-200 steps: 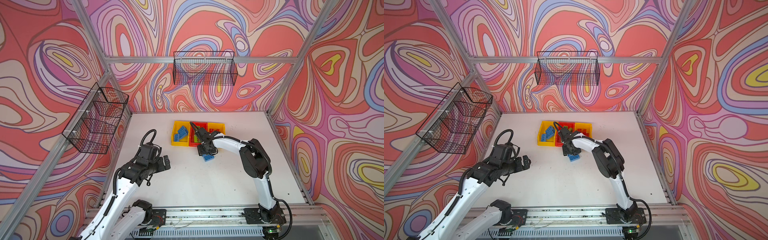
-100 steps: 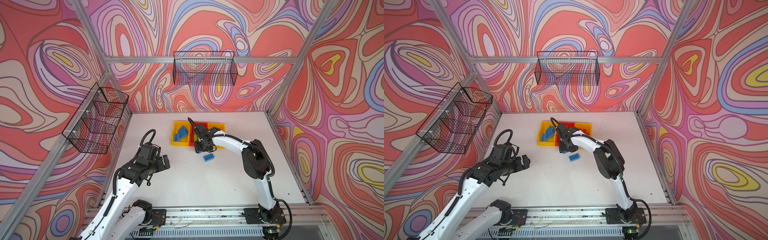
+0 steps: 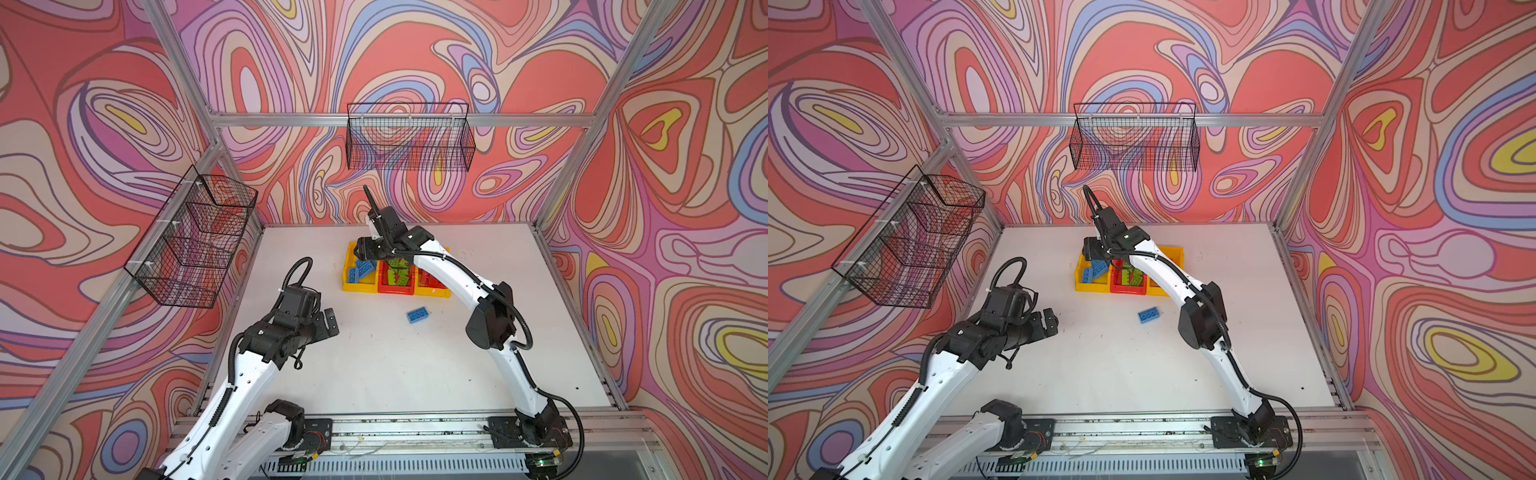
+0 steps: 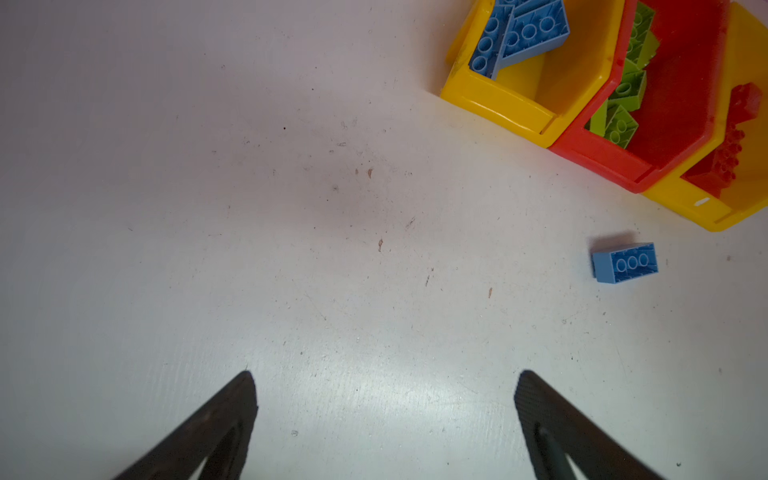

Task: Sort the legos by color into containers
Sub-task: 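Grasp the top blue brick with the right gripper and drop it into the blue bin, then move the right gripper down to the remaining blue brick and grasp it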

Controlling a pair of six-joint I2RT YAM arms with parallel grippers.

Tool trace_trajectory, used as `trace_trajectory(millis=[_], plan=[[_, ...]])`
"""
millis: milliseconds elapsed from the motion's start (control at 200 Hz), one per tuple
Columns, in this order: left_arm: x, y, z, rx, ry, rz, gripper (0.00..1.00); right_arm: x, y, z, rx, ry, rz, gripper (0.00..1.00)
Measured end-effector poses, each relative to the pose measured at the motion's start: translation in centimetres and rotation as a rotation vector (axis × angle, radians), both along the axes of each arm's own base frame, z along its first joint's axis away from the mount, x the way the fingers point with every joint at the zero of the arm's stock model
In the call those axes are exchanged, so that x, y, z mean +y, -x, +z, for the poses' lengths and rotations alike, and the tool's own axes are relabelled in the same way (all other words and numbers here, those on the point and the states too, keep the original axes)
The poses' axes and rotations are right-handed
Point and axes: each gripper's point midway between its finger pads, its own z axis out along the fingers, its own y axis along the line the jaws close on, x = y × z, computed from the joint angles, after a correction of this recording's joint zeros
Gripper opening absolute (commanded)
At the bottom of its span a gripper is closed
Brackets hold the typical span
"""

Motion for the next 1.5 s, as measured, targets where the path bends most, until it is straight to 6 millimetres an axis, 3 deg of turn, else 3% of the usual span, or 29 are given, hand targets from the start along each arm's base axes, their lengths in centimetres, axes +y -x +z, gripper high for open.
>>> trace_trajectory(millis=[125,260,391,501,556,681,906,1057,1267,1372,1497], plan=[[0.1,-0.4,0.7,-0.009,-0.013,0.006,1.00,0.6,-0.5,-3.6,0.038,0.014,0.012,0.50],[0.2,-0.9,1.4,-0.012,-0.027,0.005,1.00,1.0,-1.1,-5.3,0.048,0.018,0.020,0.51],[0.1,-1.5,1.9,-0.012,-0.042,-0.003,1.00,0.9,-1.8,-5.2,0.036,0.002,0.019,0.58],[0.1,-1.8,1.8,-0.006,-0.051,-0.008,1.00,0.7,-2.4,-4.8,0.027,-0.022,0.014,0.85],[0.1,-1.8,1.7,-0.001,-0.053,-0.010,1.00,0.6,-2.8,-4.5,0.020,-0.032,0.011,0.92],[0.1,-1.9,1.7,0.002,-0.055,-0.012,1.00,0.1,-3.6,-4.2,0.012,-0.049,-0.002,0.97],[-0.2,-2.0,2.0,-0.004,-0.045,-0.025,1.00,-0.7,-3.8,-3.7,0.002,-0.041,-0.018,0.97],[-0.5,-1.6,2.1,-0.014,-0.020,-0.036,1.00,-3.1,-1.1,-2.1,0.021,0.014,-0.039,0.97],[-1.1,-0.3,0.8,-0.007,0.041,-0.045,1.00,-7.7,4.8,1.0,0.015,0.094,-0.082,0.96],[-1.6,0.1,0.1,-0.003,0.085,-0.046,1.00,-9.9,8.1,-0.3,0.051,0.141,-0.097,0.96],[-2.4,0.5,-0.6,0.009,0.145,-0.047,1.00,-12.7,11.7,-4.5,0.140,0.224,-0.108,0.96]])
